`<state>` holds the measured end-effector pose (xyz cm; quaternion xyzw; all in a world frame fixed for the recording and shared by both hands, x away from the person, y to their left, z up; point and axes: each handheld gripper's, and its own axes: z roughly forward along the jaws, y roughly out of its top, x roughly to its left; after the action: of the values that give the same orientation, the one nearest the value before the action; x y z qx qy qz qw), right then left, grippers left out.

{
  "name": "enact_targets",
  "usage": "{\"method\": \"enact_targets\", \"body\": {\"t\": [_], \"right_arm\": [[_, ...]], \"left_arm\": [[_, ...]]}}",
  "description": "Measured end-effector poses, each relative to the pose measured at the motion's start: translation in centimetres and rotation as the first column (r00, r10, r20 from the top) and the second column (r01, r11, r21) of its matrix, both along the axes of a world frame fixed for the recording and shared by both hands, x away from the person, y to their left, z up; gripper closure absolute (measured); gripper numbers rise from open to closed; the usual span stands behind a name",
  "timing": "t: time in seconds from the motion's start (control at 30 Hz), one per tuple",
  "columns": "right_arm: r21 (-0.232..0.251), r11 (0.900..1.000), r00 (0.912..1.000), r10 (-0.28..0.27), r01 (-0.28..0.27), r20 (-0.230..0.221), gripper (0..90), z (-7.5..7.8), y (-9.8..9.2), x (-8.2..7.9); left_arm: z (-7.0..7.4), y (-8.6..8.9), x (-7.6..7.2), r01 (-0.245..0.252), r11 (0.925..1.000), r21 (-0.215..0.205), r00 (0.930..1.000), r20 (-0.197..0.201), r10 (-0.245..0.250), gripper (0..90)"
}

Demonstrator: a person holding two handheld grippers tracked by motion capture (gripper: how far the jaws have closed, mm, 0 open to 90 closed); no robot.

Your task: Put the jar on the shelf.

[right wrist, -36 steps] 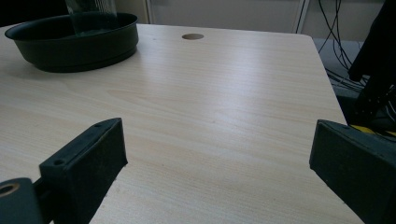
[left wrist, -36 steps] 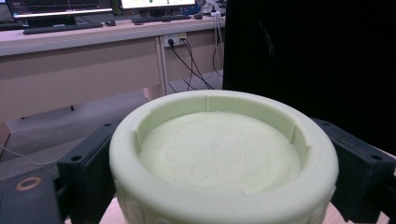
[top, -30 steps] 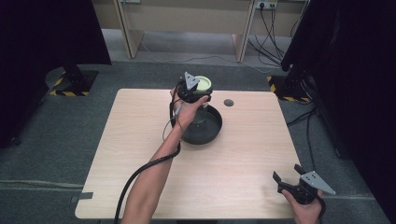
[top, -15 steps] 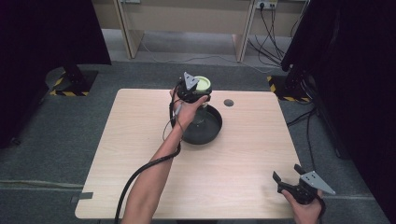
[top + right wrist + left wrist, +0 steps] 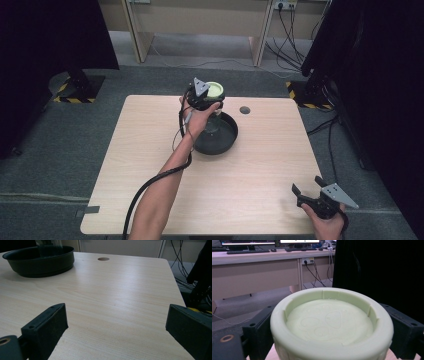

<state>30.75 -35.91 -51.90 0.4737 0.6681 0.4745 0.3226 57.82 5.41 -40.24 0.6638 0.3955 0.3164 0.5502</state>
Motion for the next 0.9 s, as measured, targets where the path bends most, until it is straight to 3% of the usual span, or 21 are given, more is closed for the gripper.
{"method": "enact_targets", "body": {"t": [0.63, 0.9], "right_arm": [[0.0, 1.0, 1.0, -0.001, 0.001, 0.001, 4.0, 0.0, -0.01, -0.01], [0.004, 1.0, 1.0, 0.0, 0.0, -0.005, 3.9, 0.01, -0.04, 0.04]], "left_arm": [[-0.03, 0.34, -0.2, 0.033, 0.9995, -0.002, 0.9995, -0.001, -0.033, 10.2], [0.4, 0.79, -0.7, 0.059, 0.9982, -0.014, 0.9983, 0.003, -0.059, 1.3]]}}
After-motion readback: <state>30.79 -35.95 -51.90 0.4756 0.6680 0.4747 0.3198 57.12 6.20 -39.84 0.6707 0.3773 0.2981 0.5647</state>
